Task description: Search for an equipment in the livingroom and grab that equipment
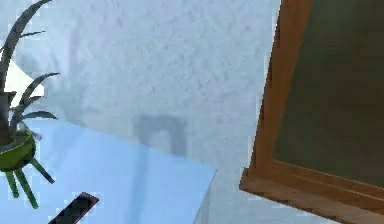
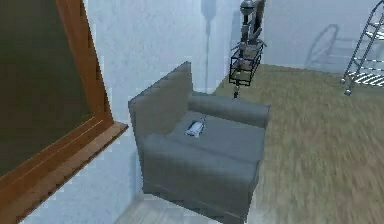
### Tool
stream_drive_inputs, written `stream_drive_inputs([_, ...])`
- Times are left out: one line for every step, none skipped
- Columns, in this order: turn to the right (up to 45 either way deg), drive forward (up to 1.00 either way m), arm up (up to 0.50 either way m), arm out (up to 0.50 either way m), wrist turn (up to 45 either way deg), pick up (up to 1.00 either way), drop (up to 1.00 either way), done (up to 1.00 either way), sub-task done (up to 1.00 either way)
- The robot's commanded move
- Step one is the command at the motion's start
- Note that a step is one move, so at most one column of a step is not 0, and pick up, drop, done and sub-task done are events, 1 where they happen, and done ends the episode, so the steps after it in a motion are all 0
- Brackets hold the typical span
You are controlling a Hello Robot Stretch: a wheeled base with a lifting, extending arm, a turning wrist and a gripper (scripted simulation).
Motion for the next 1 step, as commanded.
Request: stream_drive_inputs([-45.0,0.00,0.00,0.00,0.0,0.00,0.00,0.00,0.00])
